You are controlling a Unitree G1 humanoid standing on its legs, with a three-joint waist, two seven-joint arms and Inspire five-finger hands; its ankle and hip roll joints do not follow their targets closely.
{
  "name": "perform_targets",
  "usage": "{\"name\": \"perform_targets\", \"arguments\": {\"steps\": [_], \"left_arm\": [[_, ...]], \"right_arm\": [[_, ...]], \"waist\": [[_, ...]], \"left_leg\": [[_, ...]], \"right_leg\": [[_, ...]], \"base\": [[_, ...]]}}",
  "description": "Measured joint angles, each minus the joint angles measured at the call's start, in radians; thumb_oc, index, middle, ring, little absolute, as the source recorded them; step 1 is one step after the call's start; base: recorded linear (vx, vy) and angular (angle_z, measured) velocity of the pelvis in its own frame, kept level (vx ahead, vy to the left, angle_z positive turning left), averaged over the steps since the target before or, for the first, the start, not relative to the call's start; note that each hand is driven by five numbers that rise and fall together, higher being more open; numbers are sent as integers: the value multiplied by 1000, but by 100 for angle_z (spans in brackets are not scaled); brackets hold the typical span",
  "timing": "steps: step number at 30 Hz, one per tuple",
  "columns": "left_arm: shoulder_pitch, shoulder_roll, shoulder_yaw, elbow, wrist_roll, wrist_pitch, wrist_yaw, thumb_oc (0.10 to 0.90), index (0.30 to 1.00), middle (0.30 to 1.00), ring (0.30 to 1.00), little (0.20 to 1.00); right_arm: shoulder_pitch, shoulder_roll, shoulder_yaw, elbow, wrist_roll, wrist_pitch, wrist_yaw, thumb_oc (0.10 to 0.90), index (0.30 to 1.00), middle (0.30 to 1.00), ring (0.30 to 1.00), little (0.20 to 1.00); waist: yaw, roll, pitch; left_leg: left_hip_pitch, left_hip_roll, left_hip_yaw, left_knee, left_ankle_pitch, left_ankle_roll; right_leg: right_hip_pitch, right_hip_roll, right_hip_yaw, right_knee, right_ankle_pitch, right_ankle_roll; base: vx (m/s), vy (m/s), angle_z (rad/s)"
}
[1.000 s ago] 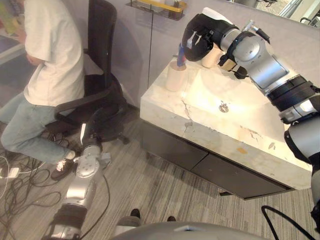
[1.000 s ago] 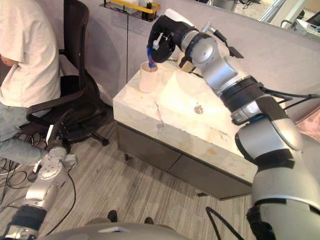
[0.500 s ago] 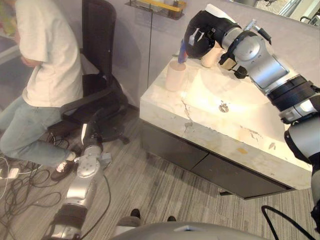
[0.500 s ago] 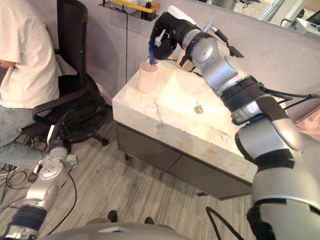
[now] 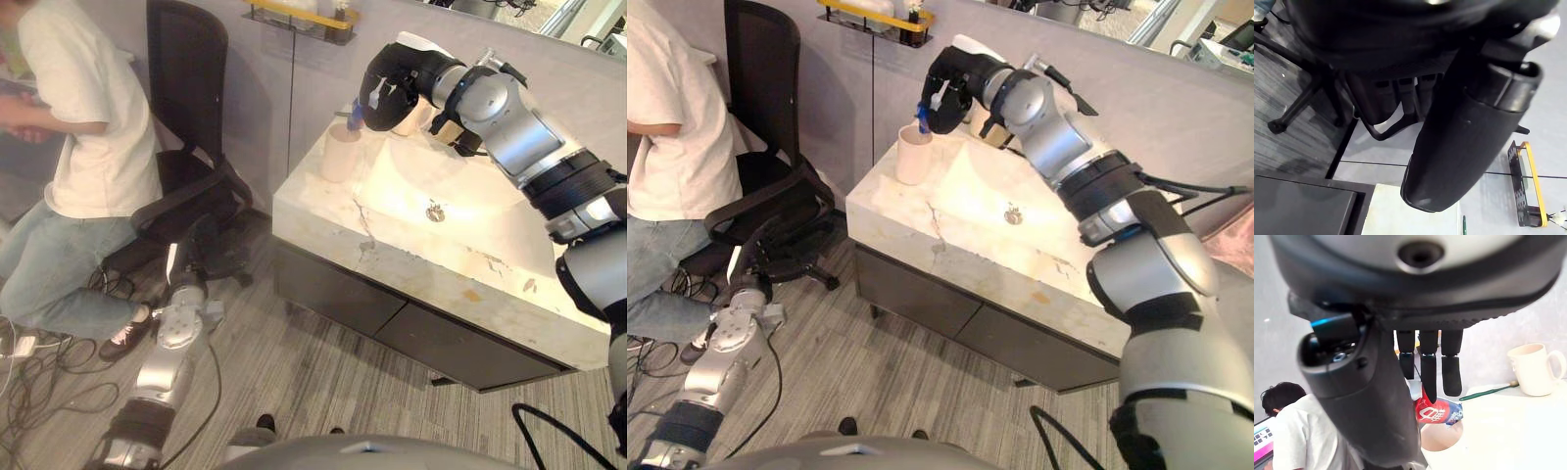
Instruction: Organize the bathroom.
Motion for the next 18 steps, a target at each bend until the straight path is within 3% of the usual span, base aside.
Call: {"name": "perform_targets", "arguments": {"steps": [15, 18], "left_arm": [[-2, -1, -5, 0, -31, 0, -1, 800, 900, 900, 900, 900], [-3, -1, -18, 0, -31, -1, -8, 800, 900, 900, 900, 900]], "right_arm": [[-40, 0, 1, 52, -35, -21, -189, 400, 300, 300, 300, 300], [-48, -3, -1, 52, -37, -24, -282, 400, 300, 300, 300, 300]], "waist": [[4, -1, -3], [13, -1, -3]], "left_leg": [[-9, 0, -14, 0, 1, 1], [-11, 1, -15, 0, 1, 1]], "right_leg": [[1, 1, -9, 0, 0, 0], [-2, 1, -9, 0, -1, 0]], "base": [[-6, -4, 1], [-26, -36, 0]]}}
